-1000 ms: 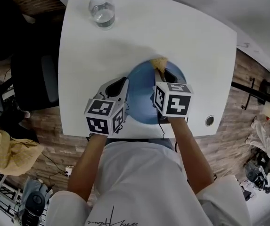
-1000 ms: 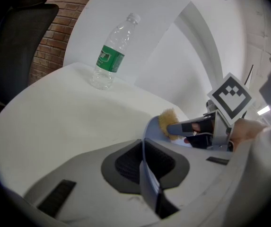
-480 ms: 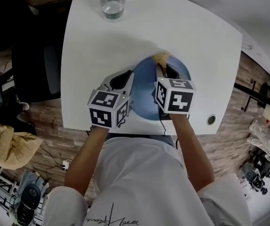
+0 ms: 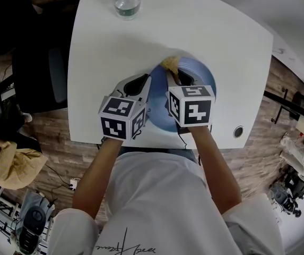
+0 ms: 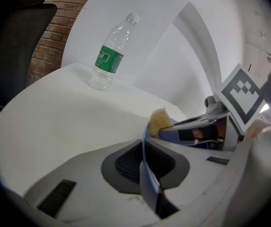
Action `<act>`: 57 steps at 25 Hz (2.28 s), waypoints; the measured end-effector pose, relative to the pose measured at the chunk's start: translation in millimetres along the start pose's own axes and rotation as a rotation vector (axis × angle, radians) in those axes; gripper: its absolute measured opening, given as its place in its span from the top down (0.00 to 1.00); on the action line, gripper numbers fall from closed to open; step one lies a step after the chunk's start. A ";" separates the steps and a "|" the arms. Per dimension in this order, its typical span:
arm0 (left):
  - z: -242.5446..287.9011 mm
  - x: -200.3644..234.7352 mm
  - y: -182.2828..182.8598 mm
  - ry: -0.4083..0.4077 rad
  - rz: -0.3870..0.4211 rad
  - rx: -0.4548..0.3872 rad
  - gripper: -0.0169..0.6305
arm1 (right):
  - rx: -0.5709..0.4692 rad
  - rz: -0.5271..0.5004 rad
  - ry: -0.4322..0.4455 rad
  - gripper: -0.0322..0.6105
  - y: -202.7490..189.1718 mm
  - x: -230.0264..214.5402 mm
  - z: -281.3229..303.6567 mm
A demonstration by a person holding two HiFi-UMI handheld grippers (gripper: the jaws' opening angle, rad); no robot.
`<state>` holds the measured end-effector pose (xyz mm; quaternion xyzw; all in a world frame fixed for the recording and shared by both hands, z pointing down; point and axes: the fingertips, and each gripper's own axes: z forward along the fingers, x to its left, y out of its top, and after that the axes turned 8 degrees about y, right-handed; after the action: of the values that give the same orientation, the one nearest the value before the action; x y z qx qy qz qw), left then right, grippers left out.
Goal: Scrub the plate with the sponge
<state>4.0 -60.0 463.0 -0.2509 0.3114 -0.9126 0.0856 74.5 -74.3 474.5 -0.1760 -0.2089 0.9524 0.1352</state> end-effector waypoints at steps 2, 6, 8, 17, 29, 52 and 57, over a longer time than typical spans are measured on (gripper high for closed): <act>-0.4 0.0 0.6 0.002 -0.002 0.000 0.94 | 0.006 -0.007 0.010 0.88 0.1 3.8 0.2; -0.8 0.6 0.5 0.003 -0.009 -0.002 0.94 | 0.015 -0.027 0.033 0.88 -1.9 10.9 1.5; -0.7 0.8 0.4 0.001 -0.017 0.001 0.94 | 0.025 -0.034 0.051 0.88 -4.2 15.2 2.2; 0.4 0.2 1.8 0.014 -0.023 -0.002 0.94 | 0.044 -0.032 0.108 0.88 -15.1 32.0 1.7; -0.7 -1.7 0.2 0.016 -0.062 -0.014 0.94 | 0.056 0.170 0.241 0.88 -35.7 47.6 -2.4; -2.8 1.9 0.3 0.041 -0.083 -0.025 0.93 | 0.178 0.167 0.368 0.88 -85.2 80.6 -13.1; -2.2 1.3 1.8 0.057 -0.076 -0.022 0.94 | 0.219 0.115 0.405 0.88 -92.4 81.5 -18.3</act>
<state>1.8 -60.6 461.0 -0.2373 0.3140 -0.9185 0.0389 25.2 40.1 477.4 -0.3594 -0.0625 0.9208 0.1382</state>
